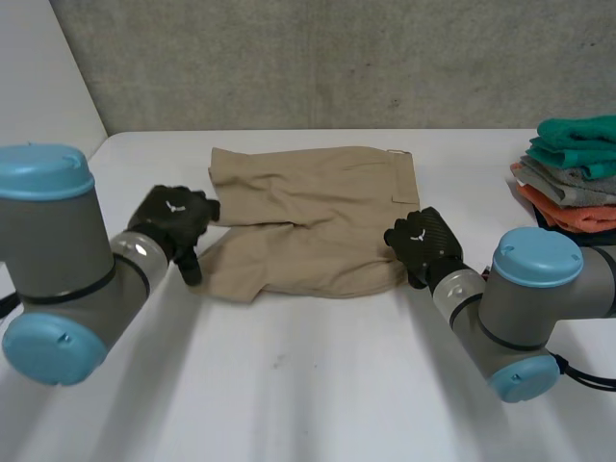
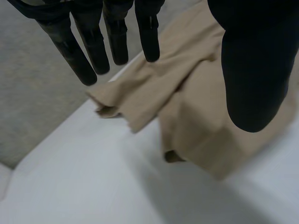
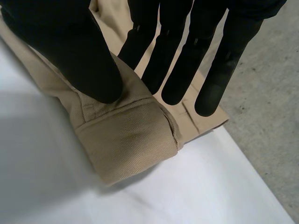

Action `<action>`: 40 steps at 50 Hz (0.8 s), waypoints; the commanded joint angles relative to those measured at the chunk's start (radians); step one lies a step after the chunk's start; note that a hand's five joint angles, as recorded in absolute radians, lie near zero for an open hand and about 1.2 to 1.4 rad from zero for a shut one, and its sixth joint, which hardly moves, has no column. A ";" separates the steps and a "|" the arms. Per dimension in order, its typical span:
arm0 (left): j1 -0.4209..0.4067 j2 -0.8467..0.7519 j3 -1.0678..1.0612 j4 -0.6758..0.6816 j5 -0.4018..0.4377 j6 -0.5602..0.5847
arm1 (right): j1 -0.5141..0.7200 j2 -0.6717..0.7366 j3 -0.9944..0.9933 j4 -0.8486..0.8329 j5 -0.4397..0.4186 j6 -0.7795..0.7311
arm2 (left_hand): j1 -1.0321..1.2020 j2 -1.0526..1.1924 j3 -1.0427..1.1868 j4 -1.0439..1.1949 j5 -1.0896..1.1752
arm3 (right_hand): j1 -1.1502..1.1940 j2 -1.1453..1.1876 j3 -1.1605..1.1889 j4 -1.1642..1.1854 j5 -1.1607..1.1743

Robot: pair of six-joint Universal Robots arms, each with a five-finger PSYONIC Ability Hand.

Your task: Fold the laundry.

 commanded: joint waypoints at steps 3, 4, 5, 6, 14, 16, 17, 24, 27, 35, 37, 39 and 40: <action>-0.005 -0.001 -0.088 -0.008 0.083 0.012 | 0.013 0.006 -0.059 -0.004 0.002 0.047 | 0.238 0.253 0.256 0.252 0.251 | 0.271 0.218 0.210 0.205 0.231; -0.003 -0.008 -0.087 -0.009 0.082 0.013 | 0.014 0.003 -0.061 0.005 0.002 0.049 | 0.238 0.253 0.256 0.252 0.251 | 0.271 0.218 0.210 0.205 0.231; 0.004 -0.025 -0.084 -0.008 0.079 0.019 | 0.014 -0.003 -0.063 0.032 0.002 0.057 | 0.230 0.244 0.247 0.243 0.242 | 0.262 0.209 0.201 0.196 0.222; 0.009 -0.034 -0.079 -0.008 0.076 0.021 | 0.014 -0.008 -0.063 0.049 0.002 0.060 | 0.218 0.232 0.235 0.232 0.230 | 0.221 0.168 0.160 0.155 0.181; 0.024 -0.134 -0.013 -0.002 0.074 0.056 | -0.010 -0.046 -0.070 0.175 -0.010 0.104 | 0.106 0.121 0.124 0.120 0.119 | 0.173 0.121 0.113 0.108 0.134; 0.024 -0.174 0.018 -0.005 0.071 0.067 | -0.015 -0.051 -0.073 0.189 -0.005 0.110 | 0.127 0.141 0.144 0.140 0.139 | 0.162 0.109 0.101 0.096 0.122; 0.023 -0.188 0.028 -0.005 0.071 0.069 | -0.016 -0.054 -0.073 0.192 -0.004 0.115 | 0.144 0.159 0.162 0.158 0.157 | 0.156 0.103 0.095 0.090 0.116; 0.014 -0.289 0.127 0.003 0.050 0.099 | -0.022 -0.100 -0.052 0.241 -0.008 0.136 | 0.282 0.296 0.299 0.296 0.295 | 0.006 -0.046 -0.054 -0.059 -0.033; 0.007 -0.318 0.163 0.006 0.042 0.116 | -0.027 -0.138 -0.037 0.287 -0.010 0.147 | 0.545 0.559 0.562 0.559 0.557 | -0.216 -0.268 -0.276 -0.281 -0.255; 0.003 -0.314 0.252 0.003 -0.024 0.130 | -0.052 -0.273 0.025 0.413 -0.024 0.164 | 0.990 1.004 1.007 1.003 1.002 | -0.505 -0.557 -0.565 -0.570 -0.545; 0.001 -0.294 0.262 -0.017 -0.033 0.122 | -0.056 -0.290 0.037 0.437 -0.027 0.161 | 0.990 1.004 1.007 1.003 1.002 | -0.505 -0.557 -0.566 -0.570 -0.545; -0.005 -0.258 0.274 -0.060 -0.029 0.107 | -0.061 -0.308 0.054 0.476 -0.030 0.164 | 0.990 1.004 1.007 1.003 1.002 | -0.502 -0.554 -0.563 -0.567 -0.542; -0.008 -0.245 0.280 -0.077 -0.022 0.101 | -0.061 -0.313 0.062 0.483 -0.033 0.166 | 0.990 1.004 1.007 1.003 1.002 | -0.499 -0.552 -0.560 -0.564 -0.539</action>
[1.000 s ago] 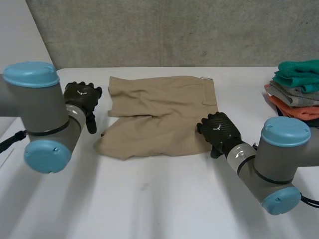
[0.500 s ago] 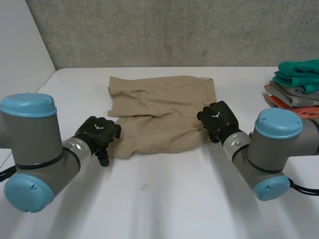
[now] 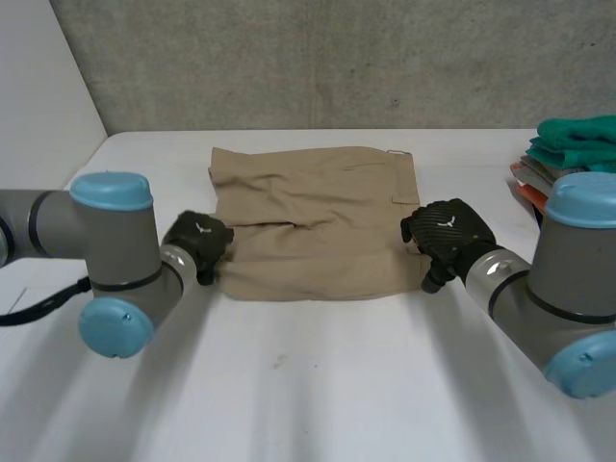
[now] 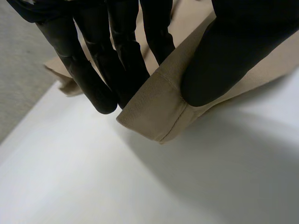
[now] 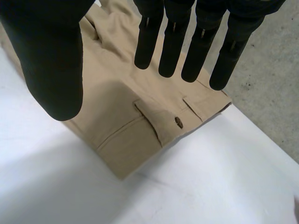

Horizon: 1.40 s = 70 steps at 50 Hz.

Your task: Fold the laundry.

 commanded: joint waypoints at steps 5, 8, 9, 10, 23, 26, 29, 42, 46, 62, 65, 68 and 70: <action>-0.027 0.142 0.079 -0.188 0.043 -0.084 | -0.003 -0.065 0.085 0.094 -0.029 0.019 | 0.231 0.203 0.210 0.203 0.224 | 0.030 0.044 0.044 0.037 0.070; -0.037 0.166 0.117 -0.254 0.076 -0.106 | 0.017 -0.035 0.092 0.040 -0.032 0.041 | 0.231 0.203 0.210 0.203 0.224 | 0.030 0.044 0.044 0.037 0.070; -0.041 0.166 0.128 -0.269 0.080 -0.110 | 0.023 -0.025 0.092 0.024 -0.032 0.045 | 0.231 0.203 0.210 0.203 0.224 | 0.030 0.044 0.044 0.037 0.070; -0.050 0.166 0.154 -0.292 0.082 -0.118 | 0.036 -0.003 0.091 -0.010 -0.031 0.058 | 0.231 0.203 0.210 0.203 0.224 | 0.027 0.041 0.041 0.034 0.067; -0.059 0.112 0.344 -0.413 -0.007 -0.146 | 0.127 0.211 -0.044 -0.274 0.136 0.110 | 0.231 0.203 0.210 0.203 0.224 | -0.006 0.009 0.009 0.002 0.035; -0.051 0.101 0.376 -0.424 -0.010 -0.158 | 0.135 0.264 -0.102 -0.264 0.165 0.095 | 0.231 0.203 0.210 0.203 0.224 | -0.003 0.011 0.011 0.005 0.038; -0.042 0.092 0.404 -0.427 -0.010 -0.173 | 0.136 0.306 -0.153 -0.248 0.184 0.084 | 0.231 0.203 0.210 0.203 0.224 | 0.029 0.044 0.044 0.037 0.070; -0.022 0.086 0.399 -0.479 -0.009 -0.204 | 0.136 0.263 -0.189 -0.230 0.184 0.073 | 0.231 0.203 0.210 0.203 0.224 | 0.799 0.813 0.813 0.806 0.839; -0.015 0.133 0.321 -0.542 0.008 -0.198 | 0.106 0.131 -0.143 -0.193 0.153 0.058 | 0.231 0.203 0.210 0.203 0.224 | 0.799 0.813 0.813 0.806 0.839; 0.030 0.271 0.117 -0.498 0.137 -0.093 | -0.051 -0.024 -0.107 0.200 -0.032 -0.070 | 0.231 0.203 0.210 0.203 0.224 | 0.265 0.280 0.280 0.273 0.306; 0.018 0.229 0.171 -0.489 0.111 -0.119 | -0.049 -0.022 -0.093 0.191 -0.017 -0.015 | 0.231 0.203 0.210 0.203 0.224 | 0.130 0.144 0.144 0.137 0.170; 0.009 0.166 0.239 -0.492 0.068 -0.145 | -0.048 -0.041 -0.063 0.183 -0.013 0.035 | 0.231 0.203 0.210 0.203 0.224 | 0.124 0.138 0.138 0.131 0.164; 0.009 0.134 0.279 -0.492 0.042 -0.156 | -0.045 -0.051 -0.041 0.183 -0.017 0.056 | 0.231 0.203 0.210 0.203 0.224 | 0.112 0.126 0.126 0.119 0.152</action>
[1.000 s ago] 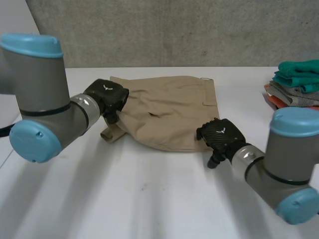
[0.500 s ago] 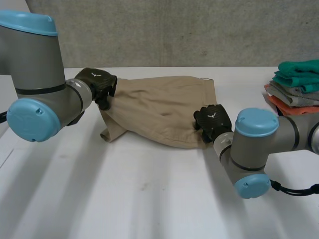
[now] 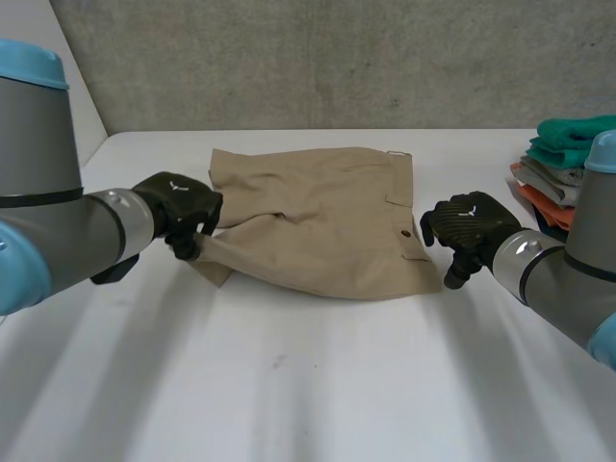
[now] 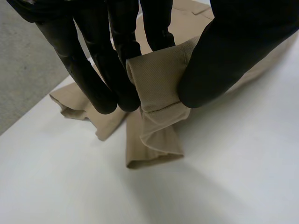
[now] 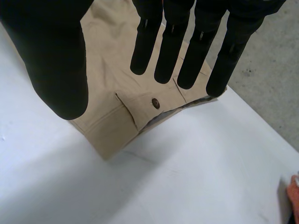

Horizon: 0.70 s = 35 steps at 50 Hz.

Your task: Fold the laundry.

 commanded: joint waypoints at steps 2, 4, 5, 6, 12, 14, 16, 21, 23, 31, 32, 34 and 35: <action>-0.019 -0.166 0.211 0.003 -0.116 -0.069 | 0.018 -0.026 0.085 -0.035 0.006 0.124 | 0.231 0.199 0.207 0.202 0.223 | -0.059 -0.063 -0.056 -0.054 -0.033; -0.019 -0.197 0.258 -0.006 -0.133 -0.078 | 0.027 -0.023 0.100 -0.046 0.004 0.129 | 0.231 0.199 0.207 0.202 0.223 | -0.130 -0.134 -0.127 -0.125 -0.104; -0.019 -0.211 0.283 -0.011 -0.141 -0.083 | 0.032 -0.020 0.108 -0.055 0.004 0.130 | 0.231 0.199 0.207 0.202 0.223 | -0.154 -0.157 -0.151 -0.148 -0.128; -0.019 -0.241 0.333 -0.023 -0.151 -0.090 | 0.042 -0.008 0.120 -0.081 0.010 0.133 | 0.231 0.199 0.207 0.202 0.223 | -0.163 -0.166 -0.160 -0.157 -0.137; -0.024 -0.341 0.510 -0.061 -0.171 -0.098 | 0.082 0.069 0.132 -0.202 0.047 0.179 | 0.231 0.199 0.207 0.202 0.223 | -0.139 -0.143 -0.136 -0.134 -0.113; -0.024 -0.376 0.577 -0.072 -0.177 -0.097 | 0.101 0.106 0.120 -0.248 0.072 0.202 | 0.231 0.199 0.207 0.202 0.223 | -0.081 -0.084 -0.078 -0.075 -0.055; -0.022 -0.399 0.616 -0.077 -0.182 -0.097 | 0.113 0.132 0.108 -0.273 0.085 0.210 | 0.231 0.199 0.207 0.202 0.223 | -0.054 -0.058 -0.051 -0.049 -0.028; -0.024 -0.444 0.690 -0.086 -0.204 -0.093 | 0.142 0.219 0.036 -0.336 0.137 0.205 | 0.231 0.199 0.207 0.202 0.223 | -0.045 -0.049 -0.042 -0.040 -0.019; -0.022 -0.448 0.693 -0.086 -0.207 -0.093 | 0.148 0.244 0.013 -0.348 0.156 0.204 | 0.231 0.199 0.207 0.202 0.223 | -0.045 -0.049 -0.042 -0.040 -0.019; -0.010 -0.453 0.679 -0.084 -0.207 -0.097 | 0.177 0.347 -0.092 -0.437 0.225 0.179 | 0.231 0.199 0.207 0.202 0.223 | 0.043 0.039 0.046 0.048 0.069; -0.007 -0.453 0.677 -0.084 -0.205 -0.097 | 0.180 0.357 -0.101 -0.443 0.230 0.173 | 0.231 0.199 0.207 0.202 0.223 | 0.057 0.054 0.060 0.063 0.083; -0.002 -0.450 0.665 -0.084 -0.205 -0.098 | 0.187 0.387 -0.127 -0.462 0.236 0.149 | 0.231 0.199 0.207 0.202 0.223 | 0.113 0.109 0.116 0.118 0.139; -0.001 -0.448 0.661 -0.086 -0.205 -0.098 | 0.188 0.396 -0.136 -0.466 0.239 0.140 | 0.231 0.199 0.207 0.202 0.223 | 0.136 0.133 0.139 0.142 0.162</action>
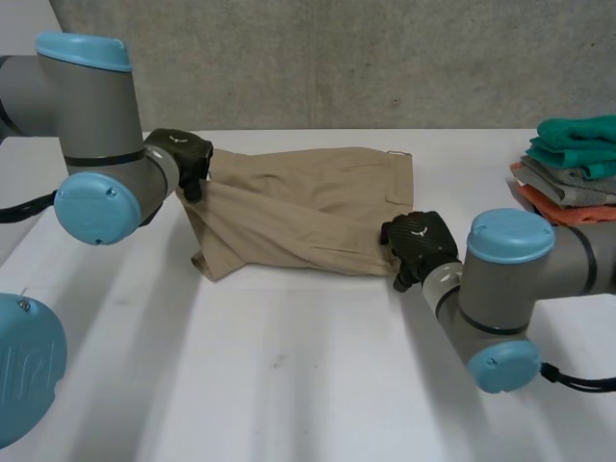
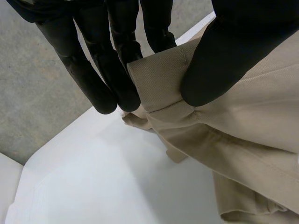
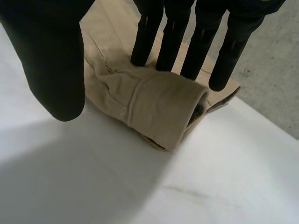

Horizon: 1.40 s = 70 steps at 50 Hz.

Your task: Fold the laundry.

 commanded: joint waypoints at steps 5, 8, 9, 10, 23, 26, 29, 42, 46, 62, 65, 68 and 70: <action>0.025 0.029 -0.081 -0.009 0.005 -0.007 | 0.020 0.116 -0.116 -0.105 0.053 -0.106 | 0.231 0.199 0.207 0.202 0.217 | 0.653 0.652 0.658 0.661 0.653; 0.029 0.052 -0.118 -0.026 0.015 -0.014 | 0.017 0.108 -0.122 -0.108 0.052 -0.124 | 0.231 0.199 0.207 0.202 0.217 | 0.781 0.780 0.787 0.789 0.782; 0.031 0.072 -0.153 -0.049 0.038 -0.024 | 0.015 0.091 -0.116 -0.099 0.049 -0.140 | 0.231 0.199 0.207 0.202 0.217 | 0.781 0.780 0.787 0.789 0.782; 0.032 0.085 -0.171 -0.063 0.055 -0.028 | 0.015 0.080 -0.112 -0.090 0.047 -0.147 | 0.231 0.199 0.207 0.202 0.217 | 0.781 0.780 0.787 0.789 0.782; 0.049 0.381 -0.616 -0.209 0.253 0.091 | -0.159 -0.274 0.017 0.594 -0.177 -0.538 | 0.231 0.199 0.207 0.202 0.217 | 0.781 0.780 0.787 0.789 0.782; 0.029 0.441 -0.748 -0.209 0.242 0.217 | -0.204 -0.317 0.039 0.842 -0.221 -0.623 | 0.231 0.199 0.207 0.202 0.217 | 0.781 0.780 0.787 0.789 0.782; -0.009 0.471 -0.852 -0.210 0.212 0.335 | -0.219 -0.334 0.048 0.895 -0.268 -0.629 | 0.231 0.199 0.207 0.202 0.217 | 0.781 0.780 0.787 0.789 0.782; -0.055 0.403 -0.718 0.006 0.048 0.341 | -0.177 -0.242 -0.076 0.652 -0.201 -0.448 | 0.231 0.199 0.207 0.202 0.217 | 0.781 0.780 0.787 0.789 0.782; -0.038 0.353 -0.517 0.132 0.025 0.332 | -0.152 -0.202 -0.220 0.492 -0.152 -0.356 | 0.231 0.199 0.207 0.202 0.217 | 0.781 0.780 0.787 0.789 0.782; 0.000 0.353 0.019 0.577 0.020 0.075 | -0.020 -0.191 -0.547 -0.470 0.070 -0.190 | 0.231 0.199 0.207 0.202 0.217 | 0.781 0.780 0.787 0.789 0.782; 0.009 0.359 -0.023 0.587 0.012 0.071 | -0.009 -0.177 -0.535 -0.499 0.064 -0.187 | 0.231 0.199 0.207 0.202 0.217 | 0.781 0.780 0.787 0.789 0.782; 0.016 0.371 -0.101 0.586 0.018 0.070 | -0.006 -0.153 -0.506 -0.473 0.058 -0.184 | 0.231 0.199 0.207 0.202 0.217 | 0.781 0.780 0.787 0.789 0.782; 0.014 0.380 -0.159 0.584 0.022 0.071 | -0.005 -0.147 -0.472 -0.449 0.057 -0.181 | 0.231 0.199 0.207 0.202 0.217 | 0.781 0.780 0.787 0.789 0.782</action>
